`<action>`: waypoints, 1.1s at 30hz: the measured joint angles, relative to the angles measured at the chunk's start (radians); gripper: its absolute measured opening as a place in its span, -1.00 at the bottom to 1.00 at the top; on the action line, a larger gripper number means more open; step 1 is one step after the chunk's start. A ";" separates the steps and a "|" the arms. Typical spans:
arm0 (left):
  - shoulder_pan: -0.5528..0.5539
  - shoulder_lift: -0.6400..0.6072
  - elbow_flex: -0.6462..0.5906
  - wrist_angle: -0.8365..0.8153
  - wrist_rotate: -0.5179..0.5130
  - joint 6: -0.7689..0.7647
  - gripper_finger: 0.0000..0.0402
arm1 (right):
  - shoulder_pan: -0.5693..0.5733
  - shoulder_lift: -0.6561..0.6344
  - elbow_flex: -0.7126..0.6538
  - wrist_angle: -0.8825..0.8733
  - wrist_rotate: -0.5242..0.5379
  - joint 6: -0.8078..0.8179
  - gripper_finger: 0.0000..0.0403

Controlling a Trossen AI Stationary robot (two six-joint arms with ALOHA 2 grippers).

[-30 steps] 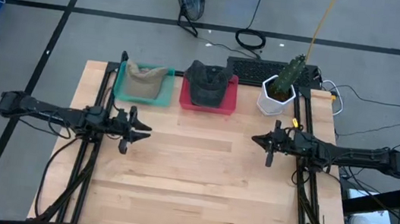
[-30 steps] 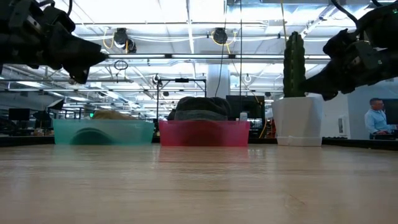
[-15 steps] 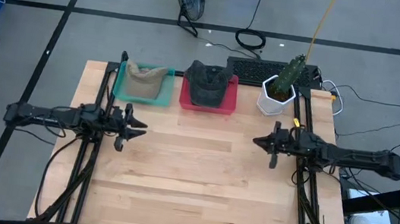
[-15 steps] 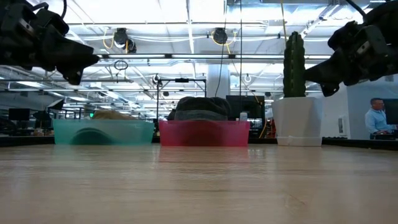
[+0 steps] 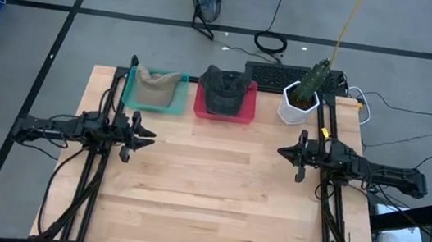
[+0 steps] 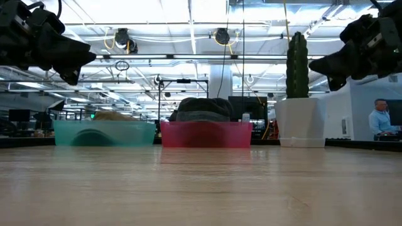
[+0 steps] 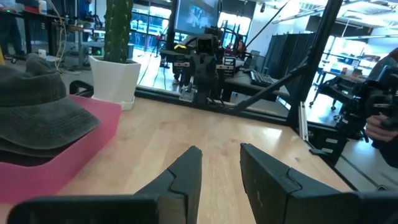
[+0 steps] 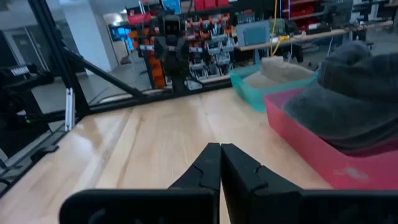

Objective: Pick & Place hat
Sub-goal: Return to Home Position

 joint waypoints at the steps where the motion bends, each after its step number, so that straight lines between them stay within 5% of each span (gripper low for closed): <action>1: 0.000 -0.003 0.000 0.000 0.000 -0.002 -0.44 | 0.000 -0.009 0.000 0.000 -0.001 0.000 -1.00; 26: 0.000 0.000 0.001 -0.004 0.015 0.036 -0.44 | 0.000 -0.045 0.000 -0.006 -0.028 -0.058 -1.00; 33: 0.000 0.000 0.045 -0.122 0.019 0.051 -0.44 | 0.000 -0.045 0.000 -0.008 -0.026 -0.060 -1.00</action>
